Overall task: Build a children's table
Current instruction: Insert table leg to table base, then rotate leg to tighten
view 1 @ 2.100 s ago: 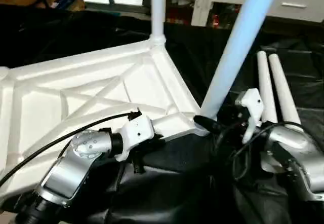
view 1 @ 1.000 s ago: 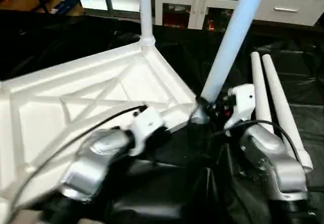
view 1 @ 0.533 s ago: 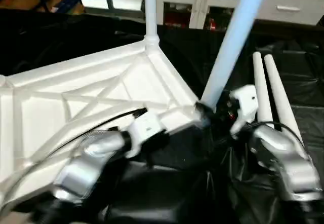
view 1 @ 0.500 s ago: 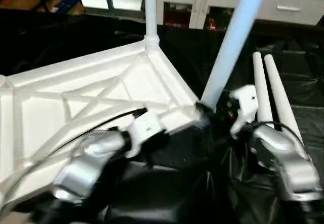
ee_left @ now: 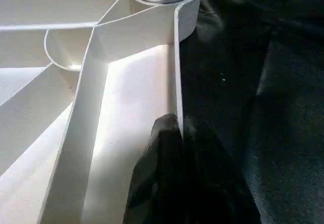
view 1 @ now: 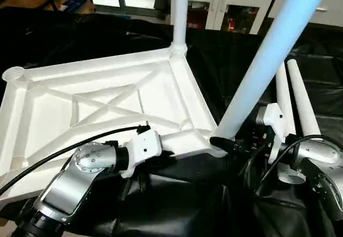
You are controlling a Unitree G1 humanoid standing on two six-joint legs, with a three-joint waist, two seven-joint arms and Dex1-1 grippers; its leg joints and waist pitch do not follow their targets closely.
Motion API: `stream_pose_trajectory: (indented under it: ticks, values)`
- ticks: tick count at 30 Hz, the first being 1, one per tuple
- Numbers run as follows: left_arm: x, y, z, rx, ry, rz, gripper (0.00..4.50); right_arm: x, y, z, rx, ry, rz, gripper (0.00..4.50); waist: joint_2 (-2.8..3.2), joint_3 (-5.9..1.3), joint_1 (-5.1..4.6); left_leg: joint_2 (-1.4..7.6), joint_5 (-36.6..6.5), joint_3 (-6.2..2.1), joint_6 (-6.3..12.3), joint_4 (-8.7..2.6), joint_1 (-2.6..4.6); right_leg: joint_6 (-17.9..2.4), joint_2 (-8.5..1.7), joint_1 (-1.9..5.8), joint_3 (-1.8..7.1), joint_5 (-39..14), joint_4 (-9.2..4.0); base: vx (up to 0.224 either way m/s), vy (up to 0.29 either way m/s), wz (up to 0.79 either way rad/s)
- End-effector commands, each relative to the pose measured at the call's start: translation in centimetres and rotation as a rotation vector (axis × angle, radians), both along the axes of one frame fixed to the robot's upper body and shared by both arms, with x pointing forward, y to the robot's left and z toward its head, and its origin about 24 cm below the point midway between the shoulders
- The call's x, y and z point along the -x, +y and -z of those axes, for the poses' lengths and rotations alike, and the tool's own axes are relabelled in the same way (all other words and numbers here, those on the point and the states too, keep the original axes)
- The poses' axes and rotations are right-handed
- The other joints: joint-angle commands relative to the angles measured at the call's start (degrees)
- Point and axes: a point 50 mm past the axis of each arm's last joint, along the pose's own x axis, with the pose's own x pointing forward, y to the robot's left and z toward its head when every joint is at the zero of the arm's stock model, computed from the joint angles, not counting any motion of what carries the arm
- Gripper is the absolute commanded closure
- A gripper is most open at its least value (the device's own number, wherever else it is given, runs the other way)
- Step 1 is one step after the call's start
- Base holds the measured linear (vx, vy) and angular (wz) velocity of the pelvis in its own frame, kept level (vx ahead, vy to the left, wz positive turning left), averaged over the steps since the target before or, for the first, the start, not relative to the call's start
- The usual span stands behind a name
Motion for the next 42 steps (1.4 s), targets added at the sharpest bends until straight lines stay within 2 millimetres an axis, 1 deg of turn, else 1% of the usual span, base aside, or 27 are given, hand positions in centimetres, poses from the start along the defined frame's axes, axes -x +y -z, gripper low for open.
stream_pose_trajectory:
  ticks: [1,2,7,13,15,16,17,19,20,21,22,24,25,26,27,28,29,31,32,33,34,35,36,37,38,39,42]
  values:
    - [1.0,-0.2,2.3,-0.042,0.110,0.024,4.50,0.2,0.9,-0.1,-0.016,-0.004,-0.059,1.96,-0.43,-2.62,-0.07,5.24,-10.3,-2.55,4.21,-4.04,1.39,-14.7,-3.28,1.66,2.17,-9.5,-3.30,0.000,0.000,0.00]
    - [1.0,-0.2,2.3,-0.042,0.110,0.024,4.50,0.2,0.9,-0.1,-0.016,-0.004,-0.059,2.07,-0.47,-2.82,-0.08,5.14,-8.2,-2.51,4.76,-3.85,1.27,-14.8,-3.25,1.77,2.15,-6.7,-3.02,0.000,0.000,0.00]
    - [1.1,0.0,2.4,-0.042,0.112,0.025,4.50,0.2,0.9,0.0,-0.026,-0.005,-0.049,2.43,-0.57,-2.98,-0.01,4.99,-5.1,-2.38,6.87,-3.45,1.10,-15.8,-3.27,1.94,2.12,-1.8,-2.54,0.000,0.000,0.00]
    - [1.0,-0.1,2.5,-0.044,0.111,0.020,4.50,0.2,1.0,0.4,-0.035,0.015,-0.015,2.52,-0.51,-2.75,-0.04,5.11,-7.1,-2.49,6.32,-3.68,1.13,-15.5,-3.29,1.85,2.06,-5.7,-2.89,0.000,0.000,0.00]
    - [0.9,-0.4,2.6,-0.048,0.112,-0.001,4.50,-0.4,1.2,1.1,-0.026,0.038,0.097,2.53,-0.46,-2.55,-0.14,5.10,-7.7,-2.47,5.80,-3.81,1.10,-15.2,-3.23,1.69,2.10,-6.6,-3.03,0.000,0.000,0.00]
    - [0.8,-0.7,2.7,-0.049,0.112,-0.018,4.50,-0.8,1.4,1.6,-0.019,0.057,0.167,2.53,-0.46,-2.39,-0.24,5.06,-8.8,-2.55,5.07,-4.02,1.01,-14.8,-3.24,1.66,2.08,-8.5,-3.24,0.000,0.000,0.00]
    - [0.5,-1.5,2.9,-0.044,0.115,-0.073,4.50,-1.6,1.7,2.5,-0.034,0.090,0.331,2.54,-0.36,-2.18,-0.45,5.08,-12.0,-2.71,3.24,-4.38,1.05,-13.5,-3.32,1.47,2.12,-13.6,-3.70,0.000,0.000,0.00]
    - [0.1,-2.3,3.2,-0.040,0.122,-0.139,4.50,-2.4,1.9,3.4,-0.062,0.133,0.508,2.54,-0.21,-1.98,-0.73,5.06,-13.8,-2.74,1.36,-4.65,1.23,-12.7,-3.29,1.10,2.24,-17.2,-4.02,0.000,0.000,0.00]
    - [-0.3,-3.0,3.4,-0.045,0.116,-0.183,4.50,-2.8,2.2,4.0,-0.055,0.143,0.609,2.54,-0.17,-1.83,-0.98,4.90,-17.0,-3.03,-0.77,-4.87,1.25,-11.3,-3.33,0.78,2.15,-22.3,-4.43,0.000,0.000,0.00]
    - [-0.3,-3.0,3.4,-0.045,0.116,-0.183,4.50,-2.8,2.2,4.0,-0.055,0.143,0.609,2.54,-0.29,-1.81,-1.21,5.02,-18.4,-3.19,-1.95,-5.05,1.29,-10.4,-3.42,0.76,2.18,-24.5,-4.61,-0.052,0.014,-0.05]
    - [-0.7,-3.5,3.5,-0.048,0.101,-0.229,4.50,-3.0,2.6,4.5,-0.054,0.151,0.666,2.54,-0.36,-1.87,-1.38,4.85,-21.2,-3.54,-3.13,-5.24,1.52,-8.1,-3.20,0.60,2.14,-26.3,-4.89,0.000,0.000,0.00]
    - [-1.6,-5.5,3.4,-0.023,0.080,-0.332,4.50,-3.6,4.2,5.8,-0.084,0.185,0.780,2.54,-0.27,-1.24,-1.74,4.77,-25.5,-3.47,-4.04,-5.31,1.91,-6.5,-3.20,-0.51,2.37,-29.7,-5.68,-0.028,0.007,0.01]
    - [-1.6,-5.9,3.3,-0.013,0.078,-0.334,4.50,-3.7,4.6,6.0,-0.091,0.197,0.783,2.54,-0.28,-1.16,-1.98,4.67,-27.2,-3.63,-4.50,-5.31,2.03,-6.1,-3.29,-0.58,2.27,-32.1,-5.83,-0.058,0.016,-0.02]
    - [-1.7,-6.5,3.1,0.002,0.077,-0.337,4.50,-3.8,5.1,6.2,-0.101,0.215,0.787,2.54,-0.43,-1.19,-1.96,4.46,-30.5,-4.42,-5.14,-5.41,2.47,-3.5,-3.31,-0.56,1.93,-37.0,-6.26,-0.058,0.016,-0.02]
    - [-1.7,-7.2,2.8,0.025,0.076,-0.321,4.50,-3.9,5.8,6.4,-0.116,0.231,0.779,2.54,-0.43,-1.19,-1.96,4.46,-30.5,-4.42,-5.14,-5.41,2.47,-3.5,-3.31,-0.56,1.93,-37.0,-6.26,0.000,0.000,0.00]
    - [-1.7,-7.3,2.7,0.028,0.075,-0.320,4.50,-3.9,5.9,6.5,-0.118,0.233,0.778,2.54,-0.29,-1.33,-2.03,4.39,-30.6,-4.55,-5.13,-5.72,2.19,-2.9,-3.18,-0.19,1.81,-34.8,-6.21,0.000,0.000,0.00]
    - [-1.1,-7.6,2.1,0.058,0.069,-0.219,4.50,-4.0,7.0,5.4,-0.137,0.178,0.632,2.54,-0.47,-1.31,-1.96,4.36,-30.9,-4.83,-4.70,-6.10,1.86,-2.5,-3.03,0.03,1.72,-32.0,-6.25,0.000,0.000,0.00]
    - [-0.7,-7.3,2.0,0.056,0.064,-0.172,4.50,-3.8,7.3,4.5,-0.156,0.133,0.537,2.54,-0.41,-1.35,-1.88,4.45,-30.6,-4.94,-4.19,-6.17,1.57,-2.6,-3.18,0.26,1.83,-30.4,-6.14,0.000,0.000,0.00]
    - [-0.4,-6.3,2.2,0.043,0.062,-0.125,4.50,-3.6,6.8,3.6,-0.156,0.080,0.462,2.54,-0.43,-1.69,-1.71,4.55,-27.8,-4.76,-3.40,-6.06,1.30,-3.7,-3.30,0.59,2.04,-25.9,-5.78,0.000,0.000,0.00]
    - [-0.2,-5.9,2.2,0.037,0.058,-0.099,4.50,-3.4,6.5,3.1,-0.157,0.060,0.434,2.20,-0.42,-1.80,-1.51,4.61,-26.2,-4.67,-2.81,-6.02,1.24,-4.0,-3.24,0.75,2.12,-23.5,-5.65,0.000,0.000,0.00]
    - [0.3,-5.2,2.3,0.029,0.059,-0.048,4.50,-3.2,5.9,2.4,-0.169,0.041,0.394,1.99,-0.58,-2.06,-1.36,4.65,-22.0,-4.16,-1.36,-5.75,1.06,-5.5,-3.11,0.99,2.30,-17.3,-5.19,0.054,-0.015,0.00]
    - [0.3,-5.2,2.3,0.029,0.059,-0.048,4.50,-3.2,5.9,2.4,-0.169,0.041,0.394,1.85,-0.58,-2.18,-1.29,4.61,-20.1,-4.02,-0.61,-5.58,0.93,-6.4,-3.11,1.17,2.31,-14.6,-4.86,0.054,-0.015,0.00]
    - [0.9,-3.8,2.5,0.000,0.080,0.008,4.50,-2.8,4.8,1.1,-0.190,0.009,0.319,1.84,-0.55,-2.17,-1.23,4.64,-17.9,-3.75,0.86,-5.43,0.91,-8.2,-3.11,1.27,2.28,-12.0,-4.69,0.000,0.000,0.00]
    - [0.9,-3.8,2.5,0.000,0.080,0.008,4.50,-2.8,4.8,1.1,-0.190,0.009,0.319,1.77,-0.51,-2.27,-1.13,4.72,-17.3,-3.61,1.50,-5.28,1.02,-8.9,-3.17,1.27,2.34,-11.8,-4.63,0.050,-0.039,0.07]
    - [1.4,-2.0,2.7,-0.031,0.121,0.025,4.50,-1.7,3.1,-0.1,-0.133,-0.032,0.164,1.65,-0.44,-2.56,-0.92,4.77,-14.1,-3.19,2.73,-4.77,1.39,-11.0,-2.96,1.27,2.24,-8.6,-4.26,0.050,-0.039,0.07]
    - [1.5,-1.6,2.7,-0.036,0.129,0.027,4.50,-1.4,2.8,-0.4,-0.115,-0.038,0.128,1.51,-0.44,-2.56,-0.92,4.77,-14.1,-3.19,2.73,-4.77,1.39,-11.0,-2.96,1.27,2.24,-8.6,-4.26,0.072,-0.034,0.09]
    - [1.7,-0.9,2.7,-0.041,0.147,0.026,4.50,-0.8,1.8,-0.6,-0.077,-0.021,0.076,1.38,-0.25,-3.16,-0.64,4.59,0.1,-2.69,8.59,-3.30,0.83,-16.1,-2.98,1.91,1.98,9.6,-2.03,0.088,-0.027,0.02]
